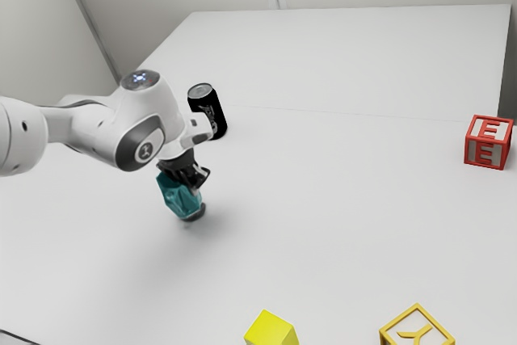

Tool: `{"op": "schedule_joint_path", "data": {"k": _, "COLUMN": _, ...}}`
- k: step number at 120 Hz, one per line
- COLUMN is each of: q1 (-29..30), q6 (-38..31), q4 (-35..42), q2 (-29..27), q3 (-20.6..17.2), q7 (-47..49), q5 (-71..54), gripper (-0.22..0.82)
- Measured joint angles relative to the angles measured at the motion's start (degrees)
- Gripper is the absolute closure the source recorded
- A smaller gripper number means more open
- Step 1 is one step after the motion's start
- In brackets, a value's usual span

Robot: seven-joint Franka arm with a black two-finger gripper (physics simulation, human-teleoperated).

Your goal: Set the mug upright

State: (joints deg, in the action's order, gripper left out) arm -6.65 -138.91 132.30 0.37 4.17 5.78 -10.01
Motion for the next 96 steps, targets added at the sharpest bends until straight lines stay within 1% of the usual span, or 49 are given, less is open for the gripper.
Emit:
{"op": "schedule_joint_path", "data": {"k": 67, "q1": 0.37, "q6": -0.37, "q4": 0.00, "q2": 1.95, "q3": -0.29, "q7": 5.98, "q5": 0.07, "gripper": 0.78}}
{"op": "schedule_joint_path", "data": {"k": 76, "q1": 0.35, "q6": -0.46, "q4": 0.00, "q2": 1.99, "q3": -0.32, "q7": 6.33, "q5": 0.42, "gripper": 0.75}}
{"op": "schedule_joint_path", "data": {"k": 96, "q1": 0.32, "q6": -0.57, "q4": 0.01, "q2": 1.91, "q3": -0.48, "q7": 6.59, "q5": 1.18, "gripper": 0.65}}
